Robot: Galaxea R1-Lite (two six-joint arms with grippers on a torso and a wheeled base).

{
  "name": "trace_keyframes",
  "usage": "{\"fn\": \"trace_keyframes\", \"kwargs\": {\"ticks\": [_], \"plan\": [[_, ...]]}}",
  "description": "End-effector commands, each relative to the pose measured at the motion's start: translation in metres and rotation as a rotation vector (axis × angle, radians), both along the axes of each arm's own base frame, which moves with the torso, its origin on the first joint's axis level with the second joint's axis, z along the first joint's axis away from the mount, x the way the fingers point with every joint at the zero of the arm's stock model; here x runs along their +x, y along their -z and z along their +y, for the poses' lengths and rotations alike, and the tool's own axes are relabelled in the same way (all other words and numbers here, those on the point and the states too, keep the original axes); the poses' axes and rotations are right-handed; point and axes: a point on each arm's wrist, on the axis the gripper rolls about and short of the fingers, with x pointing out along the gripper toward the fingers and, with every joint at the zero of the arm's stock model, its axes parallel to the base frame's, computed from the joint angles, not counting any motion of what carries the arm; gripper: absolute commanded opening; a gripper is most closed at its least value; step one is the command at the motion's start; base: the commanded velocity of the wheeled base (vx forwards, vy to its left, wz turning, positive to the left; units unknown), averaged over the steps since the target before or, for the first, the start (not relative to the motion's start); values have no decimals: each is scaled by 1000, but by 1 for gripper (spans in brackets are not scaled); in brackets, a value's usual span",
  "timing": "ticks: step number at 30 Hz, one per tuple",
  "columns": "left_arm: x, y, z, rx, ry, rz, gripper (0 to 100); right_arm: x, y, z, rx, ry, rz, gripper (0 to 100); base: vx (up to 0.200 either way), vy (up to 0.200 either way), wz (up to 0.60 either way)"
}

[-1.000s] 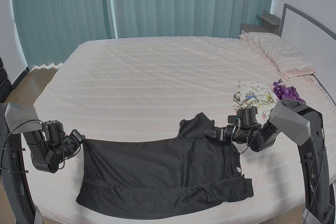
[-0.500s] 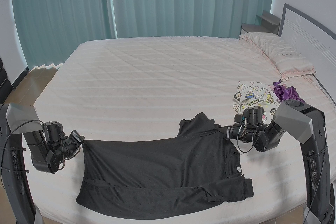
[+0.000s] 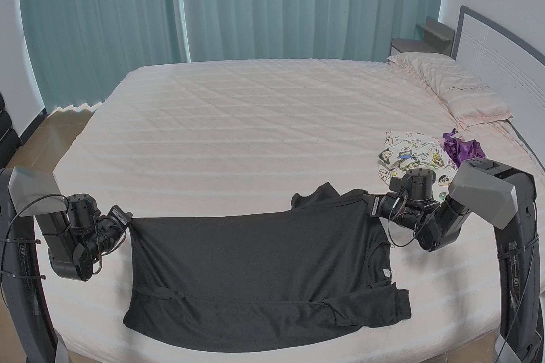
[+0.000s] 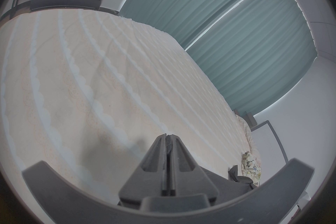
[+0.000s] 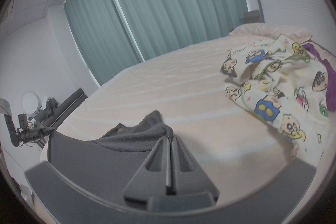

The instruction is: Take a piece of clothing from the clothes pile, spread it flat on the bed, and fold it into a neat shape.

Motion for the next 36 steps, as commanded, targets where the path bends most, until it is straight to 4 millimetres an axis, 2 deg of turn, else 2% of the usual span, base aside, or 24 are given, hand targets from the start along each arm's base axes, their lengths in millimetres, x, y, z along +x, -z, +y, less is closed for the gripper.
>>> {"fn": "trace_keyframes", "kwargs": {"ticks": [1, 4, 9, 13, 21, 27, 36], "plan": [[2, -4, 1, 7, 1, -17, 0, -3, -2, 2, 3, 27, -25, 0, 0, 0, 0], [3, -6, 1, 10, 9, -28, 0, -11, 3, 6, -6, 23, -5, 0, 0, 0, 0], [4, -7, 1, 25, 13, -33, 0, -10, 2, 9, -12, 38, -17, 0, 0, 0, 0], [4, -6, 1, 43, 24, -33, 0, -12, -1, 8, -11, 40, -18, 0, 0, 0, 0], [4, -12, 2, 67, 32, -50, 0, -22, -21, 5, 53, 64, -38, 0, 0, 0, 0], [2, -12, 2, 86, 41, -43, 0, -30, -19, 2, 47, 65, -9, 0, 0, 0, 0], [-2, -12, 1, 163, 74, -39, 0, -46, -26, -7, 46, 65, 22, 0, 0, 0, 0]]}}
